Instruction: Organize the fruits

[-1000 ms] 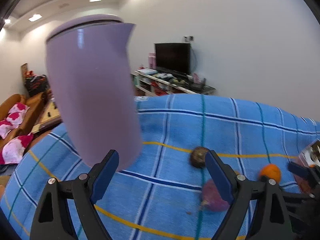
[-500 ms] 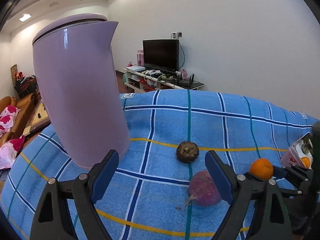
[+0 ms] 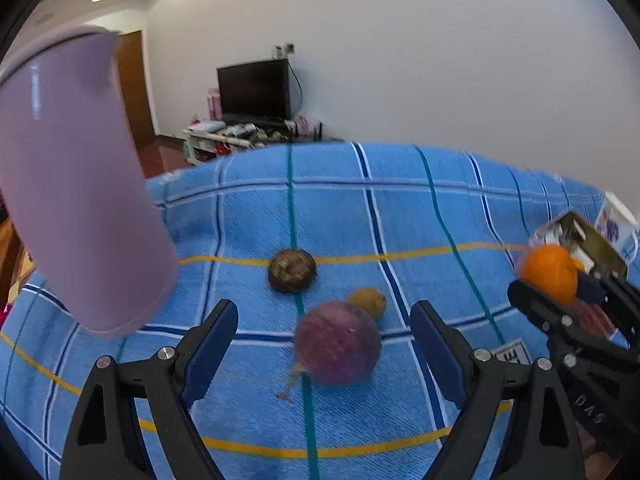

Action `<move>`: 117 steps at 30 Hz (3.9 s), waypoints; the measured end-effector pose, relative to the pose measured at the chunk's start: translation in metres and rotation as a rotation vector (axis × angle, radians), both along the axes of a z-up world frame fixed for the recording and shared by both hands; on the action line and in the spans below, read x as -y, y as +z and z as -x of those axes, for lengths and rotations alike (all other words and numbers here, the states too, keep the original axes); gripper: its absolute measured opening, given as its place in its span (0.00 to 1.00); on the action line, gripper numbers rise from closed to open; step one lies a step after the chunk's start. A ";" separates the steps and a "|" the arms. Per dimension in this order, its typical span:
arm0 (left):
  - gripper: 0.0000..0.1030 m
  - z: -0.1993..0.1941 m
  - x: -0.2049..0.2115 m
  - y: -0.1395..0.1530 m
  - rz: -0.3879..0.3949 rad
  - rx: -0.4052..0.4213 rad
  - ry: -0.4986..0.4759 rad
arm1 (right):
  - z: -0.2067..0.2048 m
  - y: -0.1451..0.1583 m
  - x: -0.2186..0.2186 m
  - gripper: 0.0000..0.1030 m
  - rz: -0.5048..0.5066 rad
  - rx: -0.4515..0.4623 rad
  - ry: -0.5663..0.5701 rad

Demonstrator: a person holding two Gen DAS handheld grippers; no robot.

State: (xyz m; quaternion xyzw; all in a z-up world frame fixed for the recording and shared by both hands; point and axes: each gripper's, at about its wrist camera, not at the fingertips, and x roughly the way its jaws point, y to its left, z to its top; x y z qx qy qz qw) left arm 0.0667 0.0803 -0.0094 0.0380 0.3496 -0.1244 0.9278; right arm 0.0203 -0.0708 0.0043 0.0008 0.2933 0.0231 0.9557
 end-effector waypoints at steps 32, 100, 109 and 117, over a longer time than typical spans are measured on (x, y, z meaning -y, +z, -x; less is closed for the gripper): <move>0.52 0.001 -0.014 -0.001 -0.002 0.035 0.109 | 0.000 -0.002 0.002 0.50 -0.028 0.000 0.017; 0.52 0.059 0.005 0.011 0.000 0.151 0.232 | 0.054 0.005 0.007 0.50 0.063 0.090 0.102; 0.52 0.073 0.026 0.025 -0.011 0.217 0.222 | 0.062 0.010 0.032 0.50 0.058 0.114 0.076; 0.52 0.078 0.054 0.031 0.010 0.225 0.179 | 0.067 0.019 0.060 0.50 0.050 0.152 0.027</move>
